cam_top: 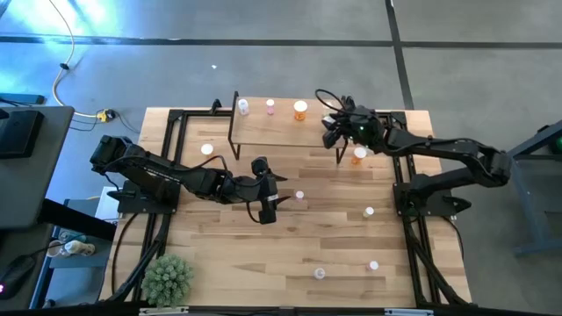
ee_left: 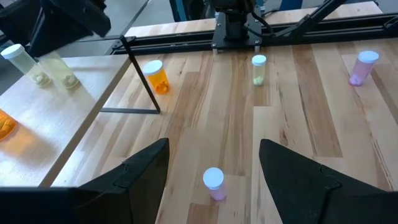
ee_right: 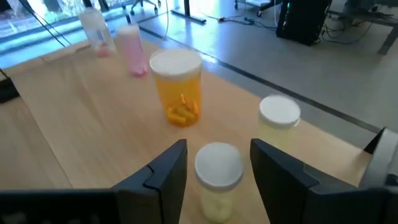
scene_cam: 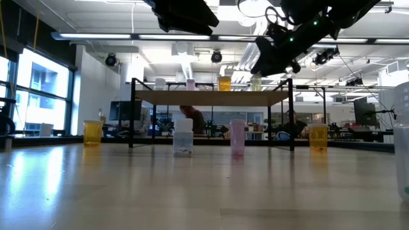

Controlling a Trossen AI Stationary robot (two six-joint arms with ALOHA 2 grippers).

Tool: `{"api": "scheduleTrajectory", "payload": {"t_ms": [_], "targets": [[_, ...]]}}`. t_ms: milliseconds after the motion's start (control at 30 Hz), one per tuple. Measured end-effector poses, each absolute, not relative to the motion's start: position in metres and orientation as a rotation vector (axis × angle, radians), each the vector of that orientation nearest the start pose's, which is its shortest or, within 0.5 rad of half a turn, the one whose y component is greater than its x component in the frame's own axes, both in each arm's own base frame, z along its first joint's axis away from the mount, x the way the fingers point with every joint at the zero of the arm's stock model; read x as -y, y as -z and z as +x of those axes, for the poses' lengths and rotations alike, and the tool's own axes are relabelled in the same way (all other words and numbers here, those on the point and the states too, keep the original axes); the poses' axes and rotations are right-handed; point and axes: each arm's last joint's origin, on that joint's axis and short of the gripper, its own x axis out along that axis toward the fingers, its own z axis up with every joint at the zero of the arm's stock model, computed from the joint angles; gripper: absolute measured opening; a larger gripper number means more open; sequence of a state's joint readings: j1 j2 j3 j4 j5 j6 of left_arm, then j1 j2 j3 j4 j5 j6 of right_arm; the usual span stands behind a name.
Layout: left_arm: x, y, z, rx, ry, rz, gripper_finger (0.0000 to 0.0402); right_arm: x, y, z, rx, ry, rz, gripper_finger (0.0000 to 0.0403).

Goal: Pick and place medicine bottles onto shelf by color
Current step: Put the left yellow pill bottle on the shelf aligned with the other yellow pill bottle, then put the top transparent pill bottle on the shelf aligned with the other transparent pill bottle

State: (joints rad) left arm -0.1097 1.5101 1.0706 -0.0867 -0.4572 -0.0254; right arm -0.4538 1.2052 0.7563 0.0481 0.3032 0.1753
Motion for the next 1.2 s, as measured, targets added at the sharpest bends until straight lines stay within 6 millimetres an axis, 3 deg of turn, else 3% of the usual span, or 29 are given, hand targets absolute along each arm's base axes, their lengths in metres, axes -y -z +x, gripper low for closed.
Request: {"api": "scheduleTrajectory", "payload": {"t_ms": [233, 533, 867, 1200], "targets": [[0.024, -0.269, 0.331, -0.515, -0.345, 0.126, 0.0241, 0.115, -0.277, 0.217, -0.294, 0.768, 0.194, 0.0168], [0.023, -0.263, 0.327, -0.581, -0.352, 0.121, 0.0241, 0.088, -0.287, 0.194, -0.384, 0.548, 0.247, 0.0168], [0.023, -0.258, 0.323, -0.635, -0.373, 0.068, 0.0241, 0.042, -0.261, 0.189, -0.647, 0.302, 0.365, 0.0168], [0.026, -0.241, 0.311, -0.783, -0.437, -0.038, 0.0241, 0.003, -0.233, 0.191, -0.675, 0.191, 0.335, 0.0168]]}}
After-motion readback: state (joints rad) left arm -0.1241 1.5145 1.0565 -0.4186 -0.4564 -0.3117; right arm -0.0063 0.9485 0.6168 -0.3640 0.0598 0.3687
